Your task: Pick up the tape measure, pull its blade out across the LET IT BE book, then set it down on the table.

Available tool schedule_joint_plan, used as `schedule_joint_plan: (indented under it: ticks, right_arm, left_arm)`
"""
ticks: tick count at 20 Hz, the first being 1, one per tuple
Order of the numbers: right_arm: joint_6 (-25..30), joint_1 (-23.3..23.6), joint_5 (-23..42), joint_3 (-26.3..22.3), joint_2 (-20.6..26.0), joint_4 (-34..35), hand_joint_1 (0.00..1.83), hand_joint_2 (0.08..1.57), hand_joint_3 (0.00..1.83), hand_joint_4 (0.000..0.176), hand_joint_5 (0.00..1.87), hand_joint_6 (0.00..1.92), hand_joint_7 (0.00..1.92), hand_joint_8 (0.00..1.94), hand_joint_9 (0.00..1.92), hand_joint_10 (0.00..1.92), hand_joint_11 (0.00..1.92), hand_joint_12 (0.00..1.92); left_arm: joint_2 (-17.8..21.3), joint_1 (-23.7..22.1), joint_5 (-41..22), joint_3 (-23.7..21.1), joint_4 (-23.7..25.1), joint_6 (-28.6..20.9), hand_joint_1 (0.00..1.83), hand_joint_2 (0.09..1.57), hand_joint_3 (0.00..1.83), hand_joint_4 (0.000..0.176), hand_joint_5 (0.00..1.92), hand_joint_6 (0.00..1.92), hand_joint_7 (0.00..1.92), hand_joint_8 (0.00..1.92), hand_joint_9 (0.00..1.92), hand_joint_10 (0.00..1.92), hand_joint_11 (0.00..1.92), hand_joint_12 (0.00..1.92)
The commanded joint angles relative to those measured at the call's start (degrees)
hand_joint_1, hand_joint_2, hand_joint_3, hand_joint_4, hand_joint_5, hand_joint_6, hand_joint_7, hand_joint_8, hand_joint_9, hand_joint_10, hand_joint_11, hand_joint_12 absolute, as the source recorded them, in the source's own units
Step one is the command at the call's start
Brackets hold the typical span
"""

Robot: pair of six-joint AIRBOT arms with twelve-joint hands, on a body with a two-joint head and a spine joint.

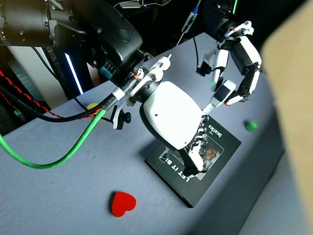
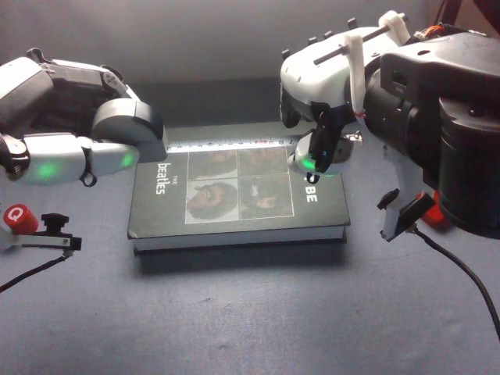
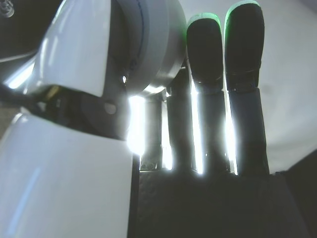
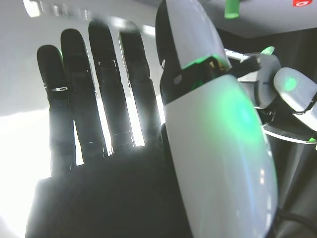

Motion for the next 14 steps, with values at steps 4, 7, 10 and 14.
schedule_joint_plan:
  ticks: [4,7,10,14]
  right_arm:
    - [0.36,0.41,-0.01,-0.05,0.16,-4.48,0.90,1.12,0.00,0.000,0.73,0.00,0.79,0.00,0.72,0.00,0.35,0.89]
    - [0.36,0.44,-0.01,-0.05,0.16,-4.48,0.90,1.12,0.00,0.000,0.75,0.00,0.80,0.00,0.72,0.01,0.36,0.89]
    - [0.36,0.44,-0.01,-0.06,0.16,-4.48,0.91,1.12,0.00,0.000,0.74,0.00,0.81,0.01,0.73,0.01,0.35,0.89]
    - [0.36,0.46,-0.01,-0.06,0.16,-4.48,1.21,1.11,0.00,0.000,0.90,1.11,1.11,0.72,1.14,0.07,0.75,1.09]
  left_arm:
    - [0.10,-0.32,-8.00,0.10,-0.12,-0.77,1.38,1.12,0.00,0.000,0.81,0.92,1.01,1.00,0.96,1.27,0.89,1.15]
    - [0.10,-0.27,-8.18,0.16,-0.21,-0.78,1.38,1.13,0.00,0.000,0.79,0.94,1.01,1.01,0.95,1.28,0.87,1.17]
    - [0.10,-0.27,-8.28,0.16,-0.41,-0.78,1.38,1.13,0.00,0.000,0.79,0.94,1.01,1.00,0.95,1.28,0.89,1.18]
    - [0.10,-0.24,-8.29,0.16,-0.45,-0.78,1.38,1.13,0.00,0.000,0.79,0.95,1.01,1.00,0.95,1.29,0.89,1.17]
